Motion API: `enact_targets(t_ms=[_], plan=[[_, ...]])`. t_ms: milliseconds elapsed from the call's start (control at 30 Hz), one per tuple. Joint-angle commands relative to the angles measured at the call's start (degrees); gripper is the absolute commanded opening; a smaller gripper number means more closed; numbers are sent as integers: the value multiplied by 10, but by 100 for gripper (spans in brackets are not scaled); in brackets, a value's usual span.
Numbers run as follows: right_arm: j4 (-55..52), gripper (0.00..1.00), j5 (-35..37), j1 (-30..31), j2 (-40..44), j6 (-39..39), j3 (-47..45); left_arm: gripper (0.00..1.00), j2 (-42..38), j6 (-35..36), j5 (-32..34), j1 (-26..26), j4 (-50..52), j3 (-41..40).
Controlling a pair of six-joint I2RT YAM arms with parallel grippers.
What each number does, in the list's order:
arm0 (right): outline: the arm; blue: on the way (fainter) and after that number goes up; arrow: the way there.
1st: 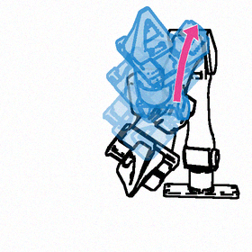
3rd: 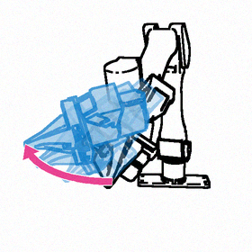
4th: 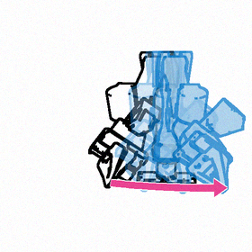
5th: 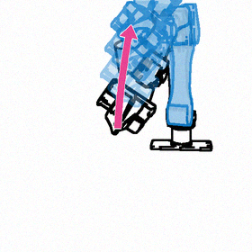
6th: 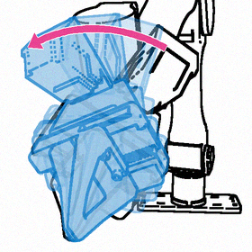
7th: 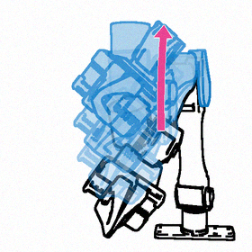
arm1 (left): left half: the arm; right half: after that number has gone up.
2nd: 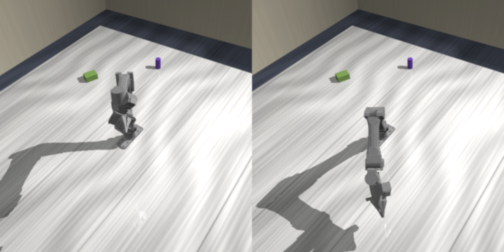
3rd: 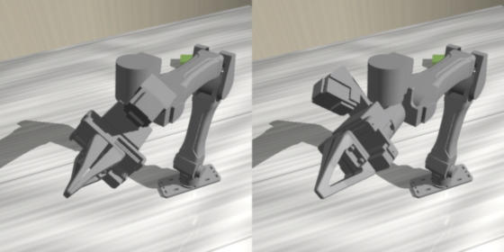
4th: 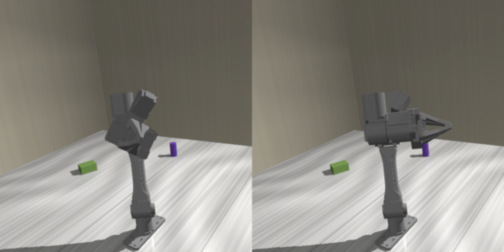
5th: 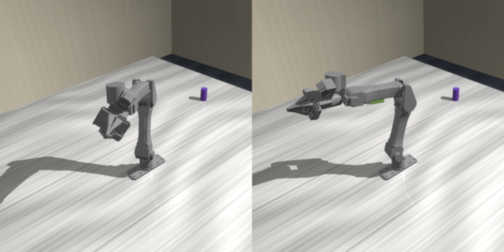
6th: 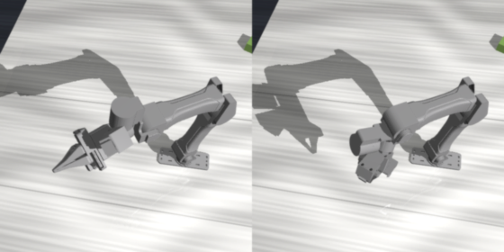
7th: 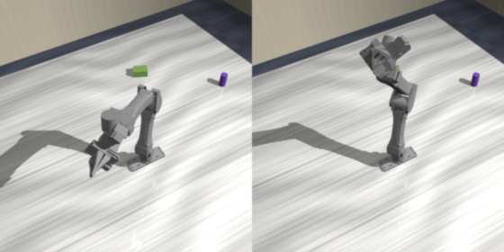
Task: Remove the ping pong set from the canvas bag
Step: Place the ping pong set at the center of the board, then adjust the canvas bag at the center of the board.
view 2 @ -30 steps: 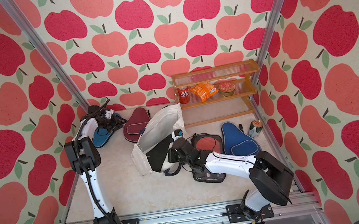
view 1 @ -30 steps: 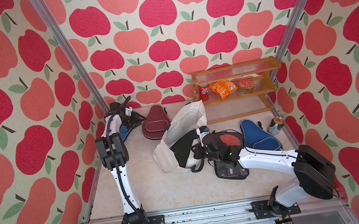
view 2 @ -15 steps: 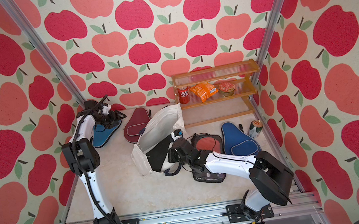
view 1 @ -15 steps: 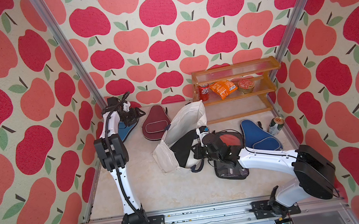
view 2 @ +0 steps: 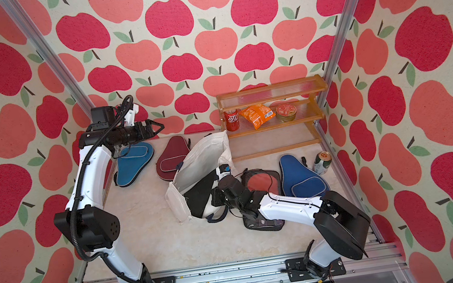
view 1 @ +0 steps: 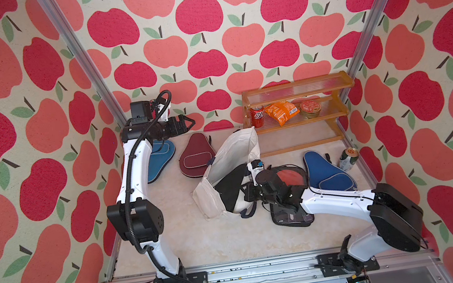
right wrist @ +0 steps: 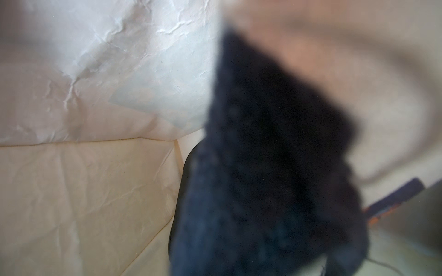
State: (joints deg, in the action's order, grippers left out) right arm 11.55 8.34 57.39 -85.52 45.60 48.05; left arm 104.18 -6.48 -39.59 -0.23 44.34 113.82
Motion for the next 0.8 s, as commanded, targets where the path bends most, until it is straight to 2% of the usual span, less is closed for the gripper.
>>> enact_targets(t_ms=[0,267,500,767], plan=[[18,0,-1,7,3,-4,-14,96,-29,48,-19,29,7,-36],[36,0,4,12,16,-2,-35,97,-64,97,92,136,42,-88],[40,0,17,25,32,-4,-46,95,-39,105,186,183,66,-88],[35,0,43,39,55,-9,-59,92,-11,120,244,232,90,-77]])
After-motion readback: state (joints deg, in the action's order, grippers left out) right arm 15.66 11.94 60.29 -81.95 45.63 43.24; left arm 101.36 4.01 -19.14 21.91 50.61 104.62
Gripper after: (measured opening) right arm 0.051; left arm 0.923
